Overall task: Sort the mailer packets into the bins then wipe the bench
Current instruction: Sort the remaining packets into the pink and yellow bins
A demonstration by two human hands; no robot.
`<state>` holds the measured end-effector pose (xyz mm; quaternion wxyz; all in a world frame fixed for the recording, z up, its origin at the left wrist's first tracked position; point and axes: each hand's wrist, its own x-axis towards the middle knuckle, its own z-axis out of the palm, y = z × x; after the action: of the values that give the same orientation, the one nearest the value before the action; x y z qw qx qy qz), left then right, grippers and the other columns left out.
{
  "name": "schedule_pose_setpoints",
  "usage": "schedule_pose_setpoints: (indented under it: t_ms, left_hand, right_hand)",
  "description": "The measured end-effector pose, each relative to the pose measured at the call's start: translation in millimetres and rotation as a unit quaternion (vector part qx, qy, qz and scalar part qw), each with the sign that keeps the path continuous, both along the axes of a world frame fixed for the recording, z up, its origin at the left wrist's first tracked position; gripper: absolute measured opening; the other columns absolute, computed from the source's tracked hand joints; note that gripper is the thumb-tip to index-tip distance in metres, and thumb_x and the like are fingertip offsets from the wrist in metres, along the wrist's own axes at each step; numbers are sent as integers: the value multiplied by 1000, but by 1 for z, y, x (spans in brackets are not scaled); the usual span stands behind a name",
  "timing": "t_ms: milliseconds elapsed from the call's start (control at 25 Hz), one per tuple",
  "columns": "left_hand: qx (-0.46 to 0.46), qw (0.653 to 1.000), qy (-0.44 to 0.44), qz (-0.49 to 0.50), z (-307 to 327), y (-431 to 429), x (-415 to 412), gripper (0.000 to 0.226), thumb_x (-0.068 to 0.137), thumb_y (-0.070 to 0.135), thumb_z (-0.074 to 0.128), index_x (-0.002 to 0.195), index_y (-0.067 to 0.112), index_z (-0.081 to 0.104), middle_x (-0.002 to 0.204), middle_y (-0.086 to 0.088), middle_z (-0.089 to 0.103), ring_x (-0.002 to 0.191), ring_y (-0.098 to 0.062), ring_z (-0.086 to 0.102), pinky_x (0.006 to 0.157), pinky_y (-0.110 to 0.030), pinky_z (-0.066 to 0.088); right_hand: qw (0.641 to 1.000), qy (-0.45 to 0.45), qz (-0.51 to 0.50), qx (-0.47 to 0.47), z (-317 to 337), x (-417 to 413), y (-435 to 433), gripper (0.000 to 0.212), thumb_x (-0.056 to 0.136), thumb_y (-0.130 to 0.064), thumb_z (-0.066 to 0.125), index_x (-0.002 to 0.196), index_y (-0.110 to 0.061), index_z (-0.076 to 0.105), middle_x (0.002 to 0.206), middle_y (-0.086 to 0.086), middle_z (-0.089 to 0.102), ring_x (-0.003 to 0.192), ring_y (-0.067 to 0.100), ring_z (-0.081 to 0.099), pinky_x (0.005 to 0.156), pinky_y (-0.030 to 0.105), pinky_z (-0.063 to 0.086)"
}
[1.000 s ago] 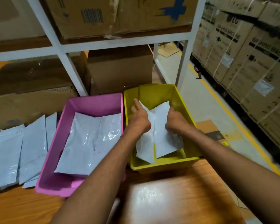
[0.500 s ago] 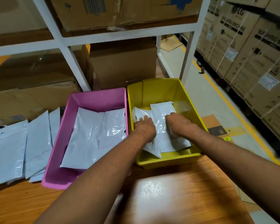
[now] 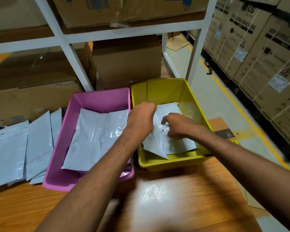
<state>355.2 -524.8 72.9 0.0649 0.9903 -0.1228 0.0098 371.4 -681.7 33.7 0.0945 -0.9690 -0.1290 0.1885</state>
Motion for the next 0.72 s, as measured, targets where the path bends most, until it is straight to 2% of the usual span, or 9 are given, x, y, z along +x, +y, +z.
schedule_pose_setpoints:
  t_ms: [120, 160, 240, 320, 360, 480, 560, 640, 720]
  left_hand:
    - [-123, 990, -36, 50, 4, 18, -3, 42, 89, -10, 59, 121, 15, 71, 113, -9, 71, 102, -30, 68, 77, -37, 52]
    - [-151, 986, -36, 59, 4, 22, -6, 39, 90, -7, 61, 120, 16, 73, 111, -7, 73, 101, -27, 69, 77, -34, 51]
    - [-203, 976, -43, 67, 1, 26, -11, 27, 92, 2, 67, 113, 16, 76, 107, -4, 76, 96, -21, 71, 76, -27, 50]
    - [-248, 964, -58, 79, 0, 29, -17, 17, 94, 11, 68, 107, 16, 78, 104, -1, 78, 90, -16, 71, 73, -24, 49]
    - [-265, 958, -68, 87, 1, 30, -20, 15, 95, 14, 67, 105, 16, 78, 102, 2, 77, 86, -14, 70, 72, -23, 48]
    - [-317, 936, -92, 121, 5, 33, -28, 12, 96, 17, 63, 101, 20, 74, 95, 11, 71, 77, -7, 63, 67, -22, 43]
    - [-352, 921, -98, 138, 6, 35, -30, 11, 96, 16, 62, 99, 22, 71, 91, 14, 67, 74, -3, 62, 61, -18, 43]
    - [-390, 905, -74, 152, 6, 33, -29, 11, 99, 17, 60, 99, 20, 71, 89, 11, 69, 72, -5, 66, 62, -17, 49]
    - [-456, 876, -12, 159, 7, 27, -26, 14, 104, 21, 55, 100, 17, 68, 88, 1, 73, 71, -11, 73, 65, -25, 58]
  right_hand:
    - [984, 145, 106, 6, 13, -17, 19, 94, 77, -31, 87, 155, -19, 36, 152, 2, 41, 135, 26, 48, 102, 35, 48]
    - [980, 155, 127, -8, 14, -24, 26, 97, 76, -38, 87, 156, -18, 35, 151, 2, 43, 136, 26, 48, 106, 38, 47]
    - [985, 100, 140, -12, 8, -34, 39, 74, 81, -42, 82, 143, -15, 52, 137, 6, 58, 126, 29, 56, 101, 42, 50]
    - [992, -4, 124, -4, 5, -39, 46, 32, 87, -30, 69, 114, -14, 69, 110, 9, 70, 105, 32, 65, 84, 43, 57]
    - [993, -48, 109, 8, 7, -39, 45, 21, 87, -24, 63, 102, -14, 72, 99, 10, 72, 97, 33, 66, 77, 43, 58]
    - [990, -71, 14, 124, 21, -30, 27, 12, 82, -16, 61, 85, -11, 71, 82, 7, 71, 81, 28, 67, 68, 38, 56]
    - [952, -37, -96, 289, 38, -21, 8, 11, 81, -16, 69, 77, -6, 69, 74, 8, 70, 68, 21, 63, 66, 34, 52]
    - [868, 8, -194, 457, 50, -16, -9, 9, 83, -11, 69, 78, -4, 68, 83, 18, 71, 78, 17, 65, 80, 38, 59]
    - [817, 33, -219, 533, 57, -17, -16, 8, 87, -1, 67, 92, 5, 67, 88, 15, 69, 86, 16, 68, 90, 35, 61]
